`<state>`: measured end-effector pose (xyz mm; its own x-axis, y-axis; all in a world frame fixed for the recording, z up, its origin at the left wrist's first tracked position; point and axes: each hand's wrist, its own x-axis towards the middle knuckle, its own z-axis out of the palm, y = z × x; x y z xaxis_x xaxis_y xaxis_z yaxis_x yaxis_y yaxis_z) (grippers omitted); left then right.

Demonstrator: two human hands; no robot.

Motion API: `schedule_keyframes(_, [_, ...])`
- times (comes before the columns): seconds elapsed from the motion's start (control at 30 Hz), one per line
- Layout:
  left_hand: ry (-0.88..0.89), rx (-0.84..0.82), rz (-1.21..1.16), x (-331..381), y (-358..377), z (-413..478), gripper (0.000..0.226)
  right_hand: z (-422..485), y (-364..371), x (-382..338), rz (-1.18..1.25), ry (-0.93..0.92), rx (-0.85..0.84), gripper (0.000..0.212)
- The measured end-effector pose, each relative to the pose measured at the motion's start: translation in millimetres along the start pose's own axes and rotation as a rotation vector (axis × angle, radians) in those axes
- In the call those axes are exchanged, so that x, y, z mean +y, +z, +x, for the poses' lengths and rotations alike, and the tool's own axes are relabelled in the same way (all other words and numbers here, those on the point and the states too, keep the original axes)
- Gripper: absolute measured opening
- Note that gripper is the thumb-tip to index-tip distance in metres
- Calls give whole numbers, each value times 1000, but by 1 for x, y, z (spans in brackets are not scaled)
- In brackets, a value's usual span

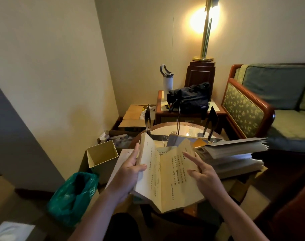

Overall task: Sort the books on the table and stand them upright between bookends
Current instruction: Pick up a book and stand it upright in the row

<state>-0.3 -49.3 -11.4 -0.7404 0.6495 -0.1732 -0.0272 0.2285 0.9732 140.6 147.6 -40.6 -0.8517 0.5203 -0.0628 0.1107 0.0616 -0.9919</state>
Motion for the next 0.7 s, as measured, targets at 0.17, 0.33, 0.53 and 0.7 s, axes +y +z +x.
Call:
schedule_keyframes(0.17, [11, -55, -30, 3, 44, 4, 54, -1, 5, -10, 83, -13, 28, 48])
schedule_keyframes(0.33, [31, -237, 203, -14, 84, 2, 57, 3, 6, -9, 245, 14, 38, 55])
schedule_keyframes(0.53, [247, -189, 754, -57, 107, 16, 57, 4, 3, 13, 209, 46, 29, 74])
schedule_keyframes(0.7, [232, -82, 878, -68, 90, 30, 58, 12, 11, 21, 349, 117, 30, 74])
